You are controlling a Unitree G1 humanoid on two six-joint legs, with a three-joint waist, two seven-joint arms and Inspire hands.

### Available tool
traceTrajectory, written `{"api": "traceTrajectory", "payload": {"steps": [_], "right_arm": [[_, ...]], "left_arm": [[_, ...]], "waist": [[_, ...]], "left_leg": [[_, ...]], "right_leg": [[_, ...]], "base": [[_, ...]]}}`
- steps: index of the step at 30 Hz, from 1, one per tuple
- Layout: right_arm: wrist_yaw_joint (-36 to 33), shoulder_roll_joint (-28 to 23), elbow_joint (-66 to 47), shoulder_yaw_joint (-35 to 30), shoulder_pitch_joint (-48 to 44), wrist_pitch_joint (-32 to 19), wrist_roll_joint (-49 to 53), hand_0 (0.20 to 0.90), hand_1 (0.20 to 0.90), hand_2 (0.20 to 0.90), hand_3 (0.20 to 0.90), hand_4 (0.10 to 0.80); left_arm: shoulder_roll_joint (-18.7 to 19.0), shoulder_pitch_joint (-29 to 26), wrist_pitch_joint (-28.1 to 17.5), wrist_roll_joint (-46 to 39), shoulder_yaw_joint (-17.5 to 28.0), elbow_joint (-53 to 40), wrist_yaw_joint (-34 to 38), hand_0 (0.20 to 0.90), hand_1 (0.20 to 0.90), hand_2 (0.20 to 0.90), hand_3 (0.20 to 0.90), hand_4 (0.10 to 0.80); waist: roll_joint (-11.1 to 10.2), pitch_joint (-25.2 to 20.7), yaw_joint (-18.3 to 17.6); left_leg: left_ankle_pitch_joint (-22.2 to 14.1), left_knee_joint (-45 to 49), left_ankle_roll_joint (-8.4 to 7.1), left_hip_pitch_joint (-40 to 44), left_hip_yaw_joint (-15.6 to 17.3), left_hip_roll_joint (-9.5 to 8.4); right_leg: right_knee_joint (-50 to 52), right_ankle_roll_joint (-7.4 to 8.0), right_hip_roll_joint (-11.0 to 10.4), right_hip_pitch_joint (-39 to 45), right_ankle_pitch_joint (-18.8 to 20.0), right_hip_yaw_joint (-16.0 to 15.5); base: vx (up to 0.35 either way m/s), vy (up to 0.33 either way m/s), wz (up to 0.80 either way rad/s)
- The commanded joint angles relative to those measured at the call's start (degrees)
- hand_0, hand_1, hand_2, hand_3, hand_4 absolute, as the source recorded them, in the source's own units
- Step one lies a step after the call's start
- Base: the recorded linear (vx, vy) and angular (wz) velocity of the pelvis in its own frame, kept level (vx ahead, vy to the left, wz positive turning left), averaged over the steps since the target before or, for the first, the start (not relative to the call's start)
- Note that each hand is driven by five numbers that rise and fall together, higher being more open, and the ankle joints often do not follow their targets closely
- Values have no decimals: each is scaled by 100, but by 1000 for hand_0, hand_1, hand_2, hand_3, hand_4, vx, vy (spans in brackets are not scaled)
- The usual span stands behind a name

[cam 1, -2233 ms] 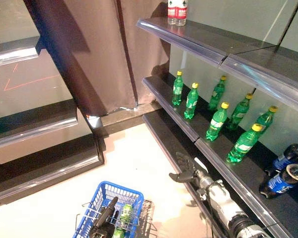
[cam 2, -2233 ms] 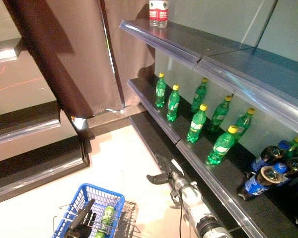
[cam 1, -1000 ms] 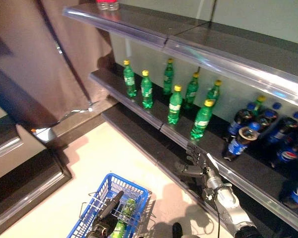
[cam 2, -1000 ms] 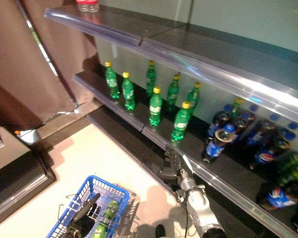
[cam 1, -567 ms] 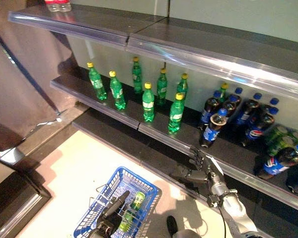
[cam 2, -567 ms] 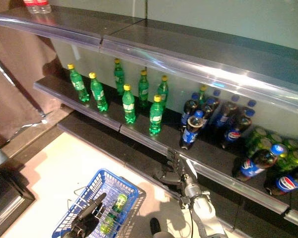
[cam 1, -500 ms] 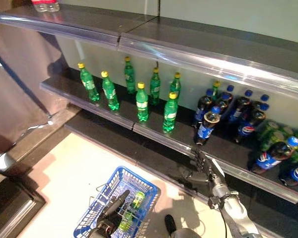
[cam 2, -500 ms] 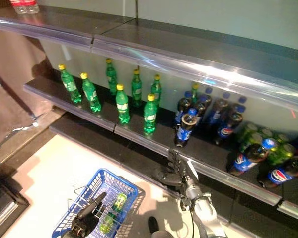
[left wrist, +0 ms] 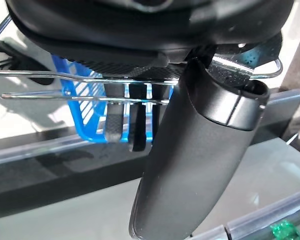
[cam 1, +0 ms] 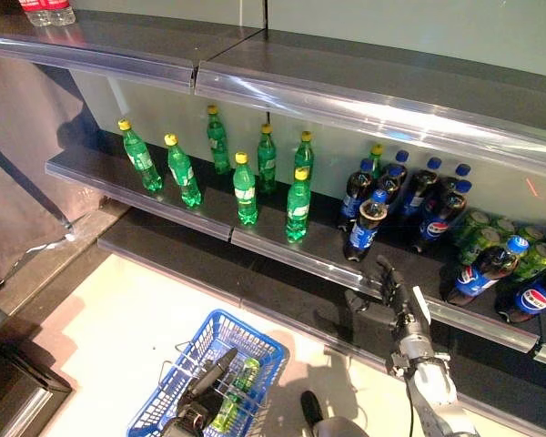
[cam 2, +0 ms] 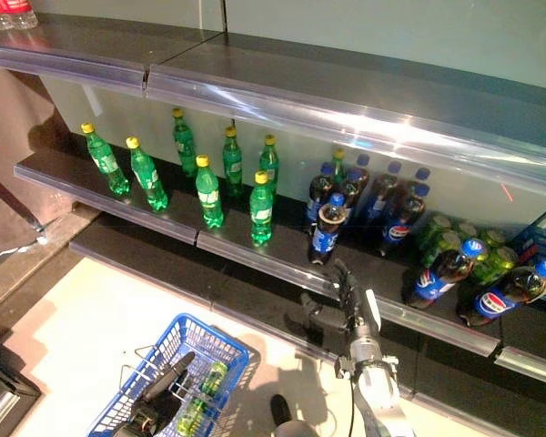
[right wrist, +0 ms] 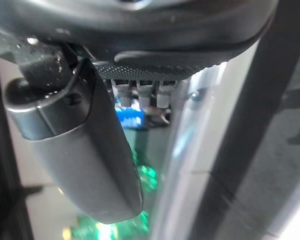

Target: Pick up the drink and place into the basket.

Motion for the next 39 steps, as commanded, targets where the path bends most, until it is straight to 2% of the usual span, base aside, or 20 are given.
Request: {"api": "traceTrajectory", "payload": {"steps": [1, 6, 13, 23, 29, 39], "right_arm": [[-512, -110, -641, -534, -472, -801, -153, 900, 900, 900, 900, 800], [-985, -128, -790, -765, -423, -921, -293, 900, 900, 900, 900, 800], [-1473, -326, -812, -789, -826, -1181, -438, 900, 900, 900, 900, 800], [-2279, -661, -1006, -677, -1685, -1469, -800, 900, 900, 900, 900, 800], [-2462, -800, -1123, -767, -2039, -1563, -864, 900, 900, 900, 900, 800], [-2301, -864, -1752, -1020, -2149, -1613, -996, 900, 900, 900, 900, 800]], "left_arm": [[185, -537, -474, -226, 392, -737, -400, 300, 300, 300, 200, 100], [221, -424, -490, -245, 448, -837, -343, 300, 300, 300, 200, 100], [322, -615, -750, -493, 302, -949, -407, 300, 300, 300, 200, 100], [612, -1205, -1192, -800, -91, -1066, -576, 300, 300, 300, 200, 100], [706, -1397, -1258, -968, -180, -1089, -603, 300, 300, 300, 200, 100], [629, -1369, -1268, -1019, -55, -1122, -662, 300, 300, 300, 200, 100]], "waist": [[111, 12, 69], [164, 167, 68], [226, 645, 78], [260, 1560, 166], [313, 1879, 187], [317, 1953, 153]], "left_leg": [[-666, 1271, 309, -851, -738, -309], [-604, 1270, 314, -961, -812, -308], [-389, 1233, 277, -1433, -907, -253], [-178, 1744, 239, -2769, -1047, -199], [76, 1555, 162, -3044, -1118, -177], [208, 1434, 98, -3137, -1088, -166]], "right_leg": [[716, 167, -78, -69, -465, -240], [721, 155, -19, -125, -472, -215], [862, 127, 68, -551, -513, -270], [1286, -91, 234, -1678, -512, -378], [1255, -191, 346, -1943, -446, -481], [1126, -213, 368, -2004, -377, -528]], "base": [[30, -62, -1], [34, -70, -1], [-115, -58, -5], [-153, -53, 4], [-79, -29, -25], [-24, 3, -15]]}}
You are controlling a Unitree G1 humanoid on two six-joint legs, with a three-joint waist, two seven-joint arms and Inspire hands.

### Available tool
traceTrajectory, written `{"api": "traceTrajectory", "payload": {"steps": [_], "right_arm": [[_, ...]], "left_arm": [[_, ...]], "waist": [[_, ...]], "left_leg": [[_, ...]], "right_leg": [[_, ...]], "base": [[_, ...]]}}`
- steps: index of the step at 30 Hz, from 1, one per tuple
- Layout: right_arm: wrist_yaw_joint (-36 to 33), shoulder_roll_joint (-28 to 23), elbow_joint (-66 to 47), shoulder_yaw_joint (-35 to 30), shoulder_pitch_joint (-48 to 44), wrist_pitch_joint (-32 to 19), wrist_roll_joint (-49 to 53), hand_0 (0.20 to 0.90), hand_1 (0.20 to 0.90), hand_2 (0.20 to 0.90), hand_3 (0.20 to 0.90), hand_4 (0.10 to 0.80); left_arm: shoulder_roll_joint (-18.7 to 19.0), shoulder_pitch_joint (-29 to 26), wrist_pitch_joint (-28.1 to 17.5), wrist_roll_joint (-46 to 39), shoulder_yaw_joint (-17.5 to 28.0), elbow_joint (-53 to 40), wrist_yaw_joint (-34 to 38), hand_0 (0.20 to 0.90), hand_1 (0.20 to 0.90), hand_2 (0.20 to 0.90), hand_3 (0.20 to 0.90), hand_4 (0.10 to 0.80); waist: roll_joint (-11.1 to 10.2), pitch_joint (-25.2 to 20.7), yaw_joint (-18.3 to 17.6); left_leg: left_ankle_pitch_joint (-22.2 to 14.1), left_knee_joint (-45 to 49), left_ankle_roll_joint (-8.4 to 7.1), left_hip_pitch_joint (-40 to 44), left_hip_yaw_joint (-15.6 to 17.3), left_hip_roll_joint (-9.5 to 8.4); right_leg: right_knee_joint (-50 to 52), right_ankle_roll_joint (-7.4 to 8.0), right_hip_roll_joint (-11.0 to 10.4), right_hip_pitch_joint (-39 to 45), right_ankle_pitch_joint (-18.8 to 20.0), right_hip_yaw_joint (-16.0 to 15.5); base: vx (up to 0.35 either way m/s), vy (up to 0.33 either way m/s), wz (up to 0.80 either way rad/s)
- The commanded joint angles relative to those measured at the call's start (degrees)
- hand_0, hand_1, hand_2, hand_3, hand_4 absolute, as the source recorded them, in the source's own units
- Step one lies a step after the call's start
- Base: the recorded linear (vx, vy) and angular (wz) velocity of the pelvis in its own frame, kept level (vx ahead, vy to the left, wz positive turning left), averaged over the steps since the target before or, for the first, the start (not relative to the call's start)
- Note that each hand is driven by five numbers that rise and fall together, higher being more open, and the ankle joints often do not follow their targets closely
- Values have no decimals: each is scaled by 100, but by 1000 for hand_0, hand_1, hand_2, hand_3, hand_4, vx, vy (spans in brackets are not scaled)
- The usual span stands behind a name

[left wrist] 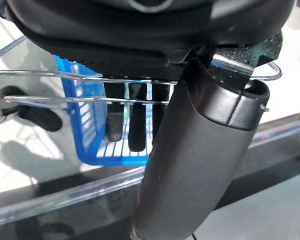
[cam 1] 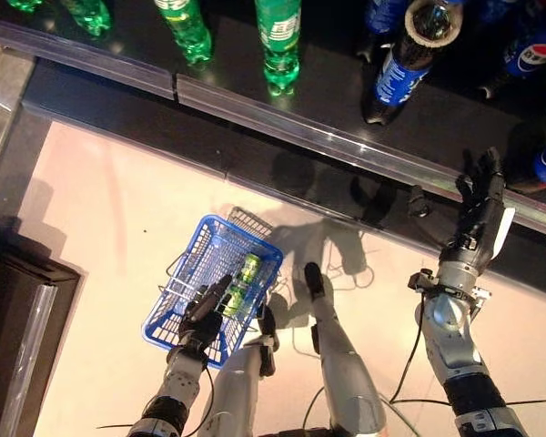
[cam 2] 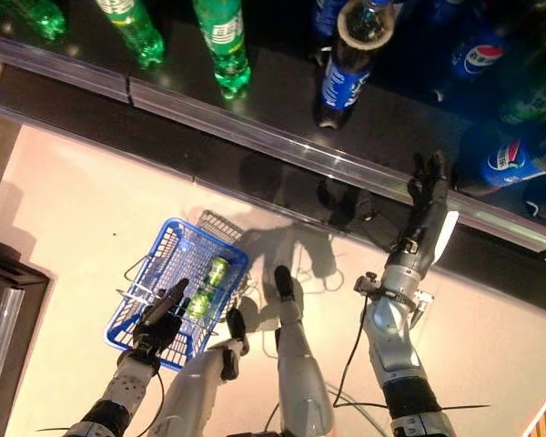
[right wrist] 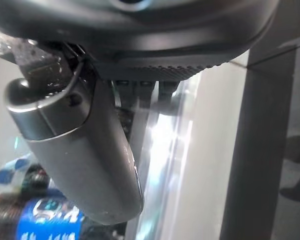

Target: Pick up the drink and place into the basket.

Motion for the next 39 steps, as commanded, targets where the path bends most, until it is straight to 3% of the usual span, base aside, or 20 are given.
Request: {"api": "traceTrajectory", "payload": {"steps": [1, 19, 24, 39], "right_arm": [[90, -428, -1304, -552, -446, -679, -346, 900, 900, 900, 900, 800], [900, -629, -2239, -533, -708, -49, -108, 900, 900, 900, 900, 800], [929, -767, -2002, -454, -1073, 421, 196, 900, 900, 900, 900, 800], [723, -1378, -447, -311, -2408, 1039, 1096, 900, 900, 900, 900, 800]], "left_arm": [[393, 227, -471, -95, 239, -786, -568, 300, 300, 300, 200, 100], [317, 257, -460, -117, 218, -784, -504, 300, 300, 300, 200, 100], [397, 203, -402, -142, 197, -742, -454, 300, 300, 300, 200, 100], [648, 10, -192, -164, 105, -560, -392, 300, 300, 300, 200, 100]], "waist": [[181, -138, 50], [162, -219, 69], [129, -236, 152], [105, -224, 529]], "left_leg": [[684, -545, 3, -126, -727, -12], [662, -458, 10, -114, -686, -68], [613, -356, 23, -121, -705, -92], [547, -106, 67, -237, -956, -150]], "right_leg": [[501, -17, 352, 489, -966, -505], [563, 4, 298, 492, -964, -501], [595, 14, 263, 527, -983, -544], [761, -5, 195, 553, -1083, -761]], "base": [[2, 22, -4], [17, 14, 0], [33, 0, 3], [29, -19, 9]]}}
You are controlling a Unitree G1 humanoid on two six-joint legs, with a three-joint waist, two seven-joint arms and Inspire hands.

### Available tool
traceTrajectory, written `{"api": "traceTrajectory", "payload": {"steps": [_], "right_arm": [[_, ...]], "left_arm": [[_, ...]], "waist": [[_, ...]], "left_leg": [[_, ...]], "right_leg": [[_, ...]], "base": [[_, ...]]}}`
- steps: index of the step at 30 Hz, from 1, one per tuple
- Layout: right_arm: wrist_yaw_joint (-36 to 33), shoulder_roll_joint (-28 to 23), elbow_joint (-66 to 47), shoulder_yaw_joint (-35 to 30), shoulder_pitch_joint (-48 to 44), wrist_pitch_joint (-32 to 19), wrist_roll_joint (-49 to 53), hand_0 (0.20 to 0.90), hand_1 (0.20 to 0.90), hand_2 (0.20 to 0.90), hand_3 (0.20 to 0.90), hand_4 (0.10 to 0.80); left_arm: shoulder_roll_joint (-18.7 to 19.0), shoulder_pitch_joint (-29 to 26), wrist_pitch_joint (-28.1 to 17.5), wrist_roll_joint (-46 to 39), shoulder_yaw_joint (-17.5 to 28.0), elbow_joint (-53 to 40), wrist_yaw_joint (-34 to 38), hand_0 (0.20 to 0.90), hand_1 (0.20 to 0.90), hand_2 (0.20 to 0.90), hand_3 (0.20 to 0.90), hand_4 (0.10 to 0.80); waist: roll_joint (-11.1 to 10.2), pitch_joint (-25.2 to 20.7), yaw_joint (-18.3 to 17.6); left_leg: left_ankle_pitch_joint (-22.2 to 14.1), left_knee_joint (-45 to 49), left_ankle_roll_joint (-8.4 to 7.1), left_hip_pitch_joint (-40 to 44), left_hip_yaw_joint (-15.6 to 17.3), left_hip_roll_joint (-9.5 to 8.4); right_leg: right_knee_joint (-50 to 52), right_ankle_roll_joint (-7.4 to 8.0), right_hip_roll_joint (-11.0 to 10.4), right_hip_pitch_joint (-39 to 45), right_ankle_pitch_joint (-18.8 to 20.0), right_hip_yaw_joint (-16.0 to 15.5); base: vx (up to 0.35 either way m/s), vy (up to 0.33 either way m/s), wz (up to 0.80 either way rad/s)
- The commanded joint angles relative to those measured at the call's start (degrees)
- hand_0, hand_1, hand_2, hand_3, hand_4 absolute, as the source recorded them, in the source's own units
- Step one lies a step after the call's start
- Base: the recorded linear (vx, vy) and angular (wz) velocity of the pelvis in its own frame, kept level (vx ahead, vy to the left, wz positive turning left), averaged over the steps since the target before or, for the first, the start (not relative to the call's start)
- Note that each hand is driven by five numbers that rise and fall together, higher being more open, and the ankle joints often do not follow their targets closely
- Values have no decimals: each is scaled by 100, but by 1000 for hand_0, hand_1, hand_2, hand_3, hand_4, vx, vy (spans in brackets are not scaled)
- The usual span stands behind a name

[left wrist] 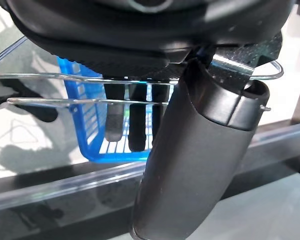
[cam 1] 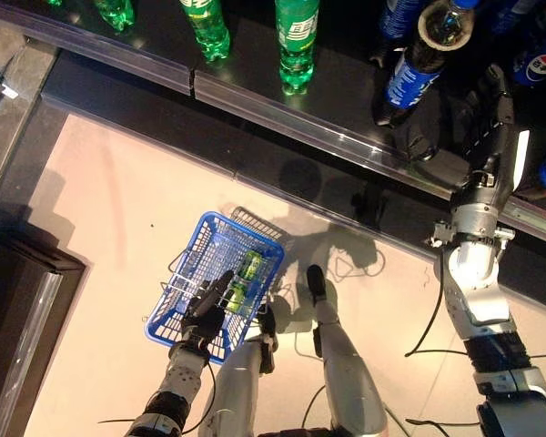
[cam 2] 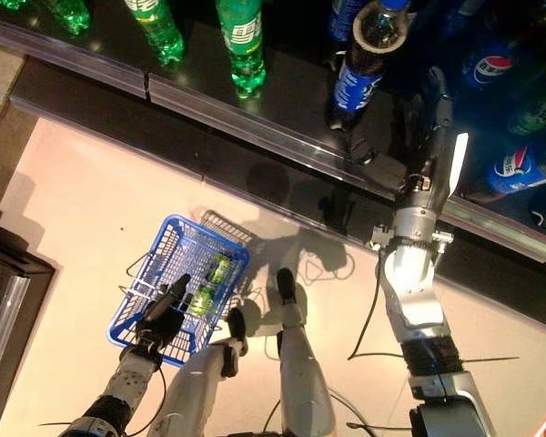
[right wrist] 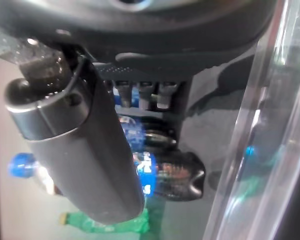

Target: Pick up the drink and place into the basket.

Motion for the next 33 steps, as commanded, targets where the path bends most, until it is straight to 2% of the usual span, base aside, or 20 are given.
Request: {"api": "traceTrajectory", "payload": {"steps": [1, 11, 19, 24, 29, 33], "right_arm": [[-120, -532, -209, -267, -778, -280, 227, 900, 900, 900, 900, 800], [-85, -732, 471, -72, -1303, -39, 385, 900, 900, 900, 900, 800], [-143, -813, 769, -35, -1543, -46, 465, 900, 900, 900, 900, 800], [-272, -916, 966, -53, -1654, -79, 558, 900, 900, 900, 900, 800], [-479, -986, 1008, -157, -1677, -172, 481, 900, 900, 900, 900, 800], [-553, -1037, 973, -258, -1689, -197, 358, 900, 900, 900, 900, 800]], "left_arm": [[668, 101, -244, -148, 130, -585, -380, 300, 300, 300, 200, 100], [795, -47, -126, -177, 90, -525, -347, 300, 300, 300, 200, 100], [832, -127, -131, -210, 78, -516, -357, 300, 300, 300, 200, 100], [837, -204, -129, -215, 91, -526, -351, 300, 300, 300, 200, 100], [854, -267, -101, -179, 129, -656, -335, 300, 300, 300, 200, 100], [828, -230, -111, -146, 104, -757, -373, 300, 300, 300, 200, 100]], "waist": [[81, -237, 285], [76, -152, 423], [58, -75, 469], [29, -35, 492], [75, -3, 550], [112, -3, 573]], "left_leg": [[538, -446, 94, -152, -670, -155], [530, -348, 122, -266, -786, -172], [449, -157, 149, -381, -823, -191], [204, 398, 175, -616, -843, -194], [-197, 1314, 231, -1127, -915, -251], [-358, 1729, 256, -1419, -956, -313]], "right_leg": [[774, 30, 266, 356, -1119, -469], [890, 21, 254, 271, -1153, -579], [1000, 3, 235, 197, -1198, -617], [1333, -57, 157, 59, -1353, -707], [2429, -135, 111, -460, -1779, -788], [2996, -176, 137, -811, -1977, -808]], "base": [[25, -20, 12], [13, -7, 12], [2, 0, 4], [-11, -3, 6], [-15, -18, 7], [-6, -30, 17]]}}
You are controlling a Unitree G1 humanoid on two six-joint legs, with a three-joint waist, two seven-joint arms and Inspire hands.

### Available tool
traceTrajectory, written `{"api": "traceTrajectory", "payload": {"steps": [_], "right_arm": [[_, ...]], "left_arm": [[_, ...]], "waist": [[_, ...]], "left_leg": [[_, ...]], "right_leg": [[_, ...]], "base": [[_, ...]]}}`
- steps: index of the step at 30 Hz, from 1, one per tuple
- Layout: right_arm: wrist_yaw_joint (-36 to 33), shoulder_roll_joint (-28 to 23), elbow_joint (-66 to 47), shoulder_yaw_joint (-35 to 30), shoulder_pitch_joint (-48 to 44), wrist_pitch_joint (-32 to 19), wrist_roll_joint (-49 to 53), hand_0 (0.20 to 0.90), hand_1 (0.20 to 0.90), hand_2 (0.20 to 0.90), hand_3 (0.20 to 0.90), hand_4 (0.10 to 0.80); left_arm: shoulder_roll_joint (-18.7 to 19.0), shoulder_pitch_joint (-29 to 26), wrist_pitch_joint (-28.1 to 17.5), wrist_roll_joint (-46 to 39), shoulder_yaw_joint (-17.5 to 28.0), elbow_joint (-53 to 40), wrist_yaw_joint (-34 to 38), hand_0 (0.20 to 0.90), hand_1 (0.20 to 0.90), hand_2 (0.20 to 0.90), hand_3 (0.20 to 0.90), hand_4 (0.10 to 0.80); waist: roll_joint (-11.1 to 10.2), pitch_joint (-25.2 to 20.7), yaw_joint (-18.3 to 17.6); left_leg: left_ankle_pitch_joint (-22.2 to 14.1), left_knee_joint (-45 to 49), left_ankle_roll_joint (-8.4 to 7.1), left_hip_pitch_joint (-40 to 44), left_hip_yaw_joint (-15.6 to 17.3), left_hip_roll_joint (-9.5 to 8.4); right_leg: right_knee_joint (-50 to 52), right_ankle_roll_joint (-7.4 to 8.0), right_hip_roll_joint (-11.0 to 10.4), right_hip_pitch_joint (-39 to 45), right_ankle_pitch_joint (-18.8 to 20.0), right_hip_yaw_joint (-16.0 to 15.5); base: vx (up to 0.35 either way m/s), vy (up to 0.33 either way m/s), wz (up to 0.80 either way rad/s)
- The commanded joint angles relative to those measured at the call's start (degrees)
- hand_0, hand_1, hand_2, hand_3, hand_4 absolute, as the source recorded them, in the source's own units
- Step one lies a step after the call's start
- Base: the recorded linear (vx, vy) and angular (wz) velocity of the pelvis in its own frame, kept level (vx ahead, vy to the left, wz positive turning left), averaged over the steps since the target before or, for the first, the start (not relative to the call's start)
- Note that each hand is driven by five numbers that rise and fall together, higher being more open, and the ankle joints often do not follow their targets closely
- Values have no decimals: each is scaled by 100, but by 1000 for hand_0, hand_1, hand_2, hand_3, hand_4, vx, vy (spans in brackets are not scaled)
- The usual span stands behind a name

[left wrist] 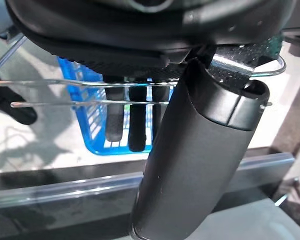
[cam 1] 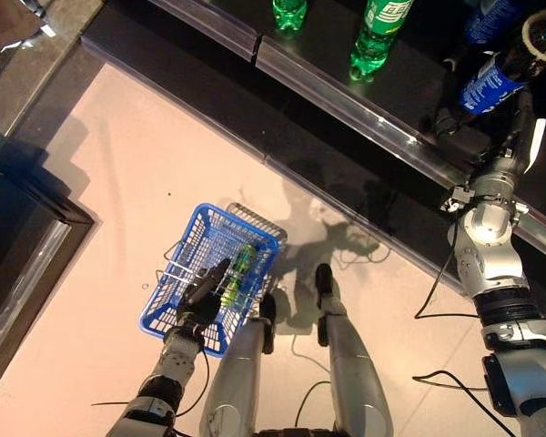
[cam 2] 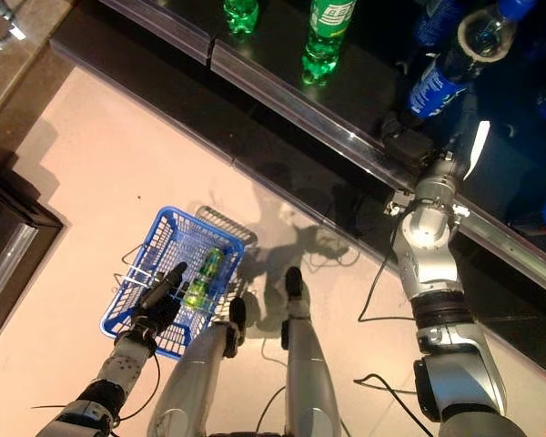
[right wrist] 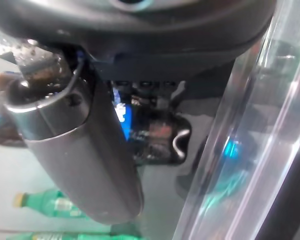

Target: Pick up the drink and place into the basket.

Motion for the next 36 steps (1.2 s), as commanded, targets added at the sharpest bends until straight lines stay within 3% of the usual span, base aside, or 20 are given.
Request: {"api": "traceTrajectory", "payload": {"steps": [1, 14, 36], "right_arm": [[-258, -772, -555, -349, -613, -556, -184, 900, 900, 900, 900, 800], [-70, -1285, -593, -502, -847, -287, -129, 900, 900, 900, 900, 800], [-22, -1729, 151, -236, -1280, -176, 286, 900, 900, 900, 900, 800]], "left_arm": [[471, 283, -330, -82, 89, -950, -396, 300, 300, 300, 200, 100], [463, 680, -157, -120, 207, -1103, -521, 300, 300, 300, 200, 100], [628, 781, 0, -180, 172, -1123, -550, 300, 300, 300, 200, 100]], "waist": [[126, -80, 158], [222, -81, 169], [215, -80, 335]], "left_leg": [[90, 163, 116, -346, -478, -346], [-20, 653, 152, -707, -542, -389], [268, 272, 117, -713, -700, -380]], "right_leg": [[1272, -260, 260, 107, -1157, -323], [2079, -435, 481, -401, -1454, -263], [1939, -424, 517, -411, -1378, -301]], "base": [[-8, -13, 7], [17, -1, 1], [22, -6, 1]]}}
